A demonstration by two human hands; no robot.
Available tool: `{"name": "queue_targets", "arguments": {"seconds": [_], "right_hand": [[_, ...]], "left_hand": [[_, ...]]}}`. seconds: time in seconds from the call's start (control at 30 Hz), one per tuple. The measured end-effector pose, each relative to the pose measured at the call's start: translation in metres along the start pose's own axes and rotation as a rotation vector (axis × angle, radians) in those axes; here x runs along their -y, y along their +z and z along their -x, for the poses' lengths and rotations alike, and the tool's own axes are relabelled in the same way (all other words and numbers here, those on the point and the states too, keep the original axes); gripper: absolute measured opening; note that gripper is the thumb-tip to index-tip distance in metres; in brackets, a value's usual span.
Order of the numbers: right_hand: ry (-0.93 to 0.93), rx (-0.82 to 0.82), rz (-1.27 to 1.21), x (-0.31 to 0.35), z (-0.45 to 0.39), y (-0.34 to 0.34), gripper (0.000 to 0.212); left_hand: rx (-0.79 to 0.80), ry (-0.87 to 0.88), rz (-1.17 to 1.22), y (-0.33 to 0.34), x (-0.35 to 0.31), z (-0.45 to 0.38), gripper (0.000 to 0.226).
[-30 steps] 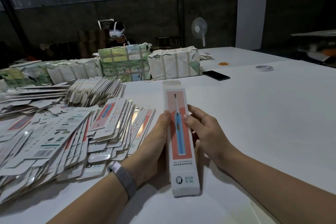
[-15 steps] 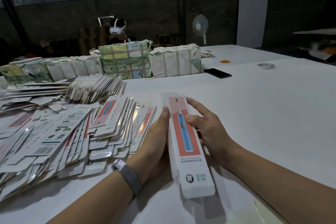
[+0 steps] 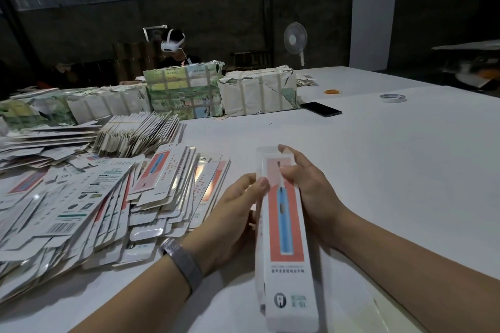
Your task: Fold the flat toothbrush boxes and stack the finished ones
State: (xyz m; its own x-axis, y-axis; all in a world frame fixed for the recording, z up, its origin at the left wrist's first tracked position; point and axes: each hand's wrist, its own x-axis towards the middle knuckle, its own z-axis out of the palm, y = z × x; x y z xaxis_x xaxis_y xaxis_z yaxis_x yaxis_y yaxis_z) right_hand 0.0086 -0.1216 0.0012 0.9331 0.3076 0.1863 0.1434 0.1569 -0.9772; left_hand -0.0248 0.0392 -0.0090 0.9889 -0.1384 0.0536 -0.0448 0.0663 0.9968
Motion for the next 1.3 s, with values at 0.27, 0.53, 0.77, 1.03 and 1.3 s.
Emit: {"name": "queue_targets", "arguments": {"seconds": [0.27, 0.53, 0.77, 1.03, 1.3], "right_hand": [[0.014, -0.034, 0.033, 0.0033, 0.0016, 0.0041, 0.029], [0.024, -0.045, 0.05, 0.0001, 0.0013, 0.0049, 0.034], [0.03, -0.033, 0.052, 0.0, 0.0015, 0.0037, 0.022], [0.032, -0.029, 0.095, -0.0004, 0.0015, 0.0041, 0.015], [-0.061, -0.078, 0.114, -0.0011, 0.0021, 0.0064, 0.015]], "left_hand": [[-0.001, 0.019, 0.034, 0.0039, -0.0011, 0.0, 0.05], [0.018, -0.002, 0.061, 0.0035, -0.0062, 0.0018, 0.017], [0.033, 0.004, 0.09, 0.0013, -0.0039, 0.0007, 0.011], [0.046, 0.008, 0.07, 0.0009, -0.0032, 0.0002, 0.01], [0.012, 0.008, 0.026, 0.0017, -0.0028, 0.0009, 0.015]]}}
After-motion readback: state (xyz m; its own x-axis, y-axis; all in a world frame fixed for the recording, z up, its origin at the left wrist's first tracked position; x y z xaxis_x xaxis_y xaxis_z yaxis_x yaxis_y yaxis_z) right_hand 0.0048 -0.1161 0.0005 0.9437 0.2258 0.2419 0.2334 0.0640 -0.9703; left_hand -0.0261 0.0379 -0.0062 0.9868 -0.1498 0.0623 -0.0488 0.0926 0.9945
